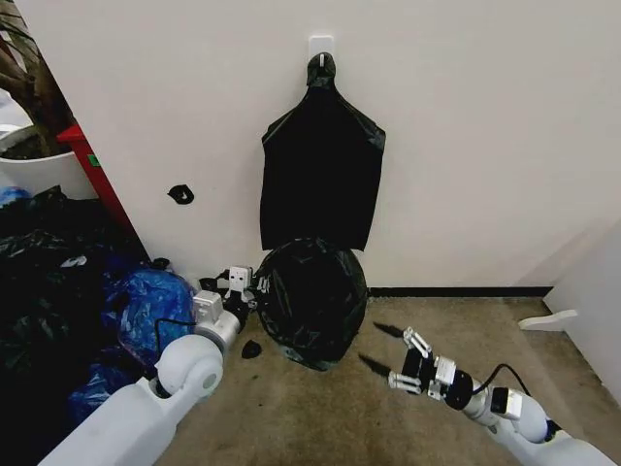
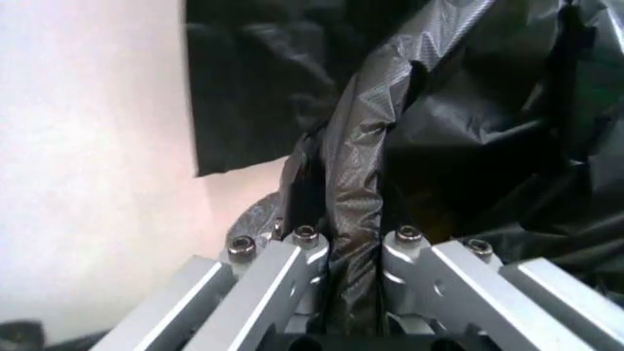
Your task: Place the garbage bag over the trash bin.
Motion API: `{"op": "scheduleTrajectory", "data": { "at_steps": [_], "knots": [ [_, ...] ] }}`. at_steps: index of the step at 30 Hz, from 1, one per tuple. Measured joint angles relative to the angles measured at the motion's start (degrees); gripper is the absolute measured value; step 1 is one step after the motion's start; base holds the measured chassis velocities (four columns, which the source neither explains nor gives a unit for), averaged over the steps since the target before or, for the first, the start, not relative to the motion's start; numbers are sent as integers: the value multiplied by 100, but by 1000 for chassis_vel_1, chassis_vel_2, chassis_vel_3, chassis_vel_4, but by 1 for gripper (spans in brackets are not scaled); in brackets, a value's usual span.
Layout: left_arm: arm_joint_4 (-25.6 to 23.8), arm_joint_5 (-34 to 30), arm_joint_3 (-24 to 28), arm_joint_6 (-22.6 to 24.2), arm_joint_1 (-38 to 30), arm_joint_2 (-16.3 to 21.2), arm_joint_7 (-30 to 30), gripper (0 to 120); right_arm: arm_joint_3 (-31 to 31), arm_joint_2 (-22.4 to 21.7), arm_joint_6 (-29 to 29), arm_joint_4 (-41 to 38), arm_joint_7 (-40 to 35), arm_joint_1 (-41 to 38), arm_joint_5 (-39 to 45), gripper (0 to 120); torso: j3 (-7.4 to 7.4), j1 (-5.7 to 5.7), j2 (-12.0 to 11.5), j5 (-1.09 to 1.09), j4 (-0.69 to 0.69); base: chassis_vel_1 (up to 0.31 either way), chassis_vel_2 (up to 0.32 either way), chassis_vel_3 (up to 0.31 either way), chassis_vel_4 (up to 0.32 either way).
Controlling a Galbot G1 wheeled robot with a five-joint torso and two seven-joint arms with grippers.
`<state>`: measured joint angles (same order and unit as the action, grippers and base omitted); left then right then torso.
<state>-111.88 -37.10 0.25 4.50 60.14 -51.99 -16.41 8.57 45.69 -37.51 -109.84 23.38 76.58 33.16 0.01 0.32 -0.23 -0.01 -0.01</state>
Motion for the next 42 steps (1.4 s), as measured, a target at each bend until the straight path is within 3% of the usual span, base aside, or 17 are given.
{"op": "scheduleTrajectory", "data": {
  "at_steps": [1,2,5,9,10,12,15,24,34,42],
  "knots": [
    [23,138,51,-148,8,-14,38,4,-158,1,367,-311,-670,24,-234,36,0,0,0,-1,-1,0,0,0,0],
    [23,138,51,-148,8,-14,38,4,-158,1,367,-311,-670,24,-234,36,0,0,0,-1,-1,0,0,0,0],
    [82,453,196,-553,2,-47,216,4,-745,46,1555,-927,-2360,-88,-587,26,0,0,0,2,-2,0,0,0,0],
    [169,953,520,-998,-50,-109,539,4,-1460,300,3313,-1590,-4344,-525,-38,8,0,0,0,0,1,0,0,0,0],
    [169,953,520,-998,-50,-109,539,4,-1460,300,3313,-1590,-4344,-525,-38,8,0,0,0,0,1,0,0,0,0],
    [178,1054,636,-1057,-88,-121,615,4,-1561,446,3964,-1672,-4969,-734,238,0,0,0,0,0,-3,0,0,0,0],
    [159,1157,702,-1096,-88,-111,680,4,-1634,610,4669,-1516,-5584,-1035,316,0,0,0,0,1,0,0,0,0,0],
    [3,1251,757,-1105,-29,-91,719,4,-1805,1067,5771,-741,-6578,-1729,592,0,0,0,0,2,-1,0,0,0,0],
    [-49,1404,776,-1095,65,-22,811,4,-1747,1390,6338,-79,-6988,-2325,1088,0,0,0,0,1,0,0,0,0,0],
    [8,1409,729,-1100,37,-32,818,3,-1779,1261,6454,-566,-6818,-2000,1233,0,0,0,0,2,-3,0,0,0,0]
  ]
}}
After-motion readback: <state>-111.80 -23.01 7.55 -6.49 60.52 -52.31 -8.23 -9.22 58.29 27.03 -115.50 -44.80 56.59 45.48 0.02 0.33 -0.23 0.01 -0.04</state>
